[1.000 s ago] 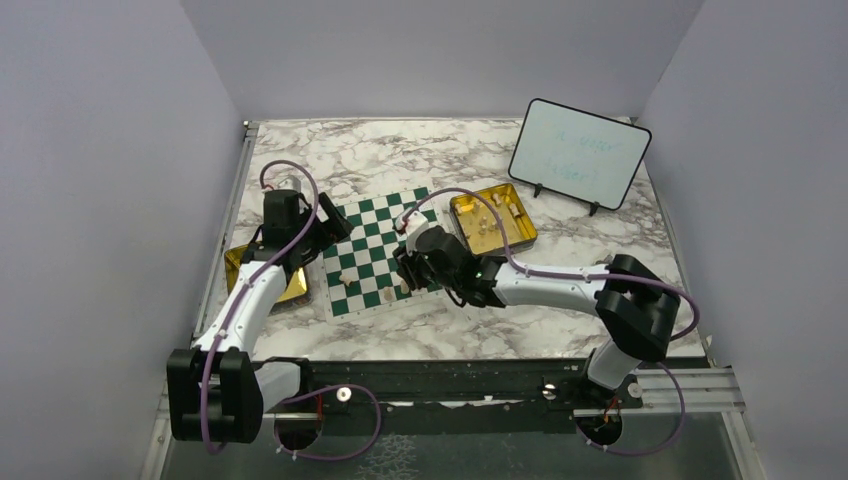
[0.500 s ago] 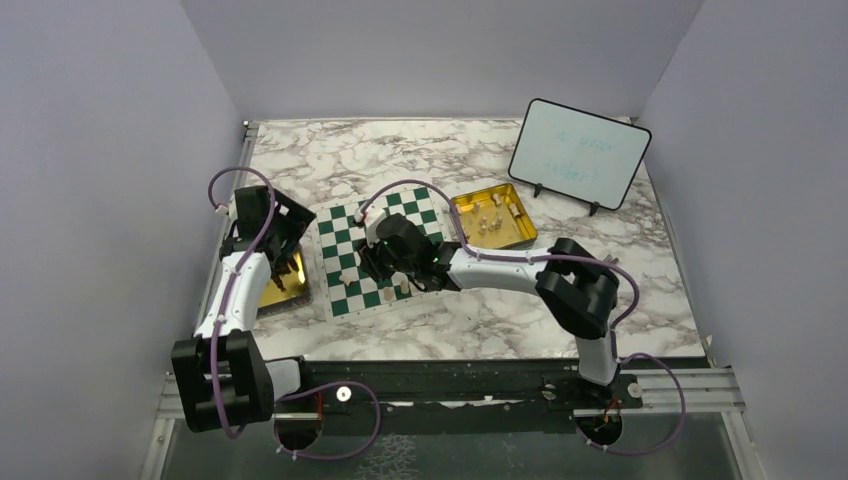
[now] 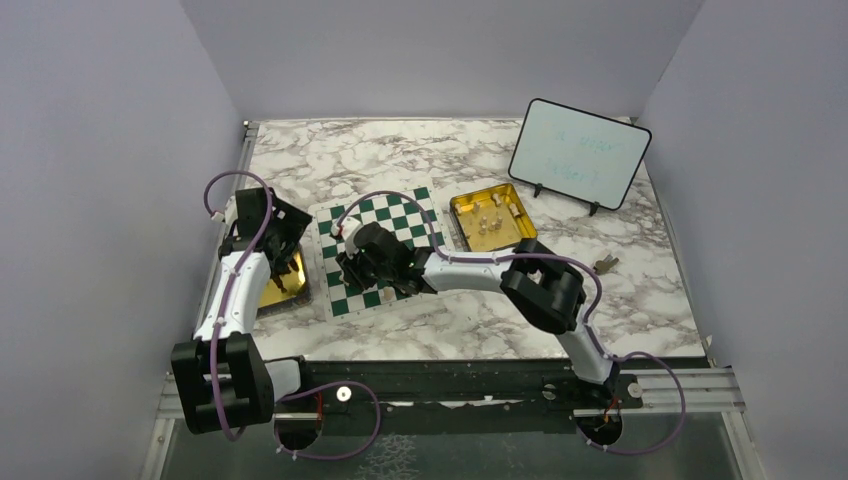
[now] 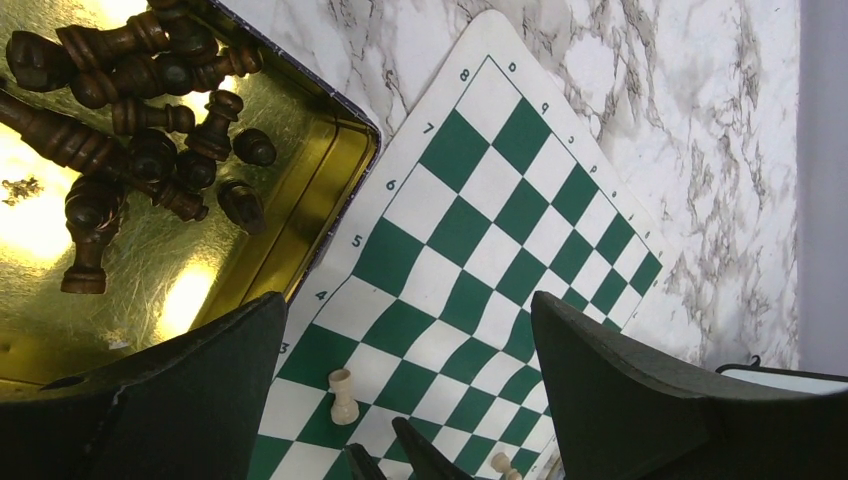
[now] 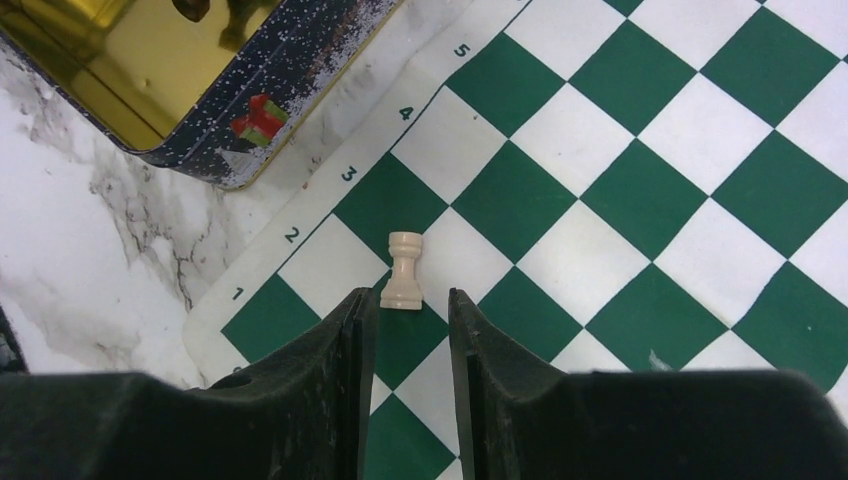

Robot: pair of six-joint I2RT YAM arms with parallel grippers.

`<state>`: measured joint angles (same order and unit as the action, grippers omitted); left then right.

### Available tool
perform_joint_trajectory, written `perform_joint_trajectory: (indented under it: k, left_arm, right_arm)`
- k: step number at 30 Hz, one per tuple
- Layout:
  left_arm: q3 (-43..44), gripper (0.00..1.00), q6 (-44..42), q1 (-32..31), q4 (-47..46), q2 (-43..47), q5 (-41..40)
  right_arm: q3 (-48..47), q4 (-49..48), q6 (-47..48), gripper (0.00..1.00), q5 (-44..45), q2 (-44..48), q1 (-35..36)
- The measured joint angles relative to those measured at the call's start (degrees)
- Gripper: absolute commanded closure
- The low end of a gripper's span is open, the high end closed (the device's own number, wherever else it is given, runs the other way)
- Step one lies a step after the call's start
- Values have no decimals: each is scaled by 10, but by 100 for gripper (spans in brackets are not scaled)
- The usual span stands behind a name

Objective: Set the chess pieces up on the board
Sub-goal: Pick up the chess piece from the chessboard.

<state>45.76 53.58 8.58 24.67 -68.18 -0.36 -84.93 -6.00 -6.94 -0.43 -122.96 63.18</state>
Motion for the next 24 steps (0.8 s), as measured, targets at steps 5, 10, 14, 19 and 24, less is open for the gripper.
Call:
perform_joint_trajectory:
  k: [5,10,14,19,24]
  left_arm:
    - [11,8,1,0,16,-5,-2]
    - [12,9,2,0,17,-5,-2]
    - [12,9,2,0,19,-5,-2]
    - [12,10,2,0,22,-5,-1]
    - [12,11,1,0,25,-4,-1]
  right_arm:
    - [-14,6,10,65,-1,-17,0]
    - [-14,9,18,66,-5,-25,1]
    - [-24,13,24,66,-9,-37,3]
    - [-26,17,26,66,-10,-43,7]
    - [-26,18,31,68,-10,-46,7]
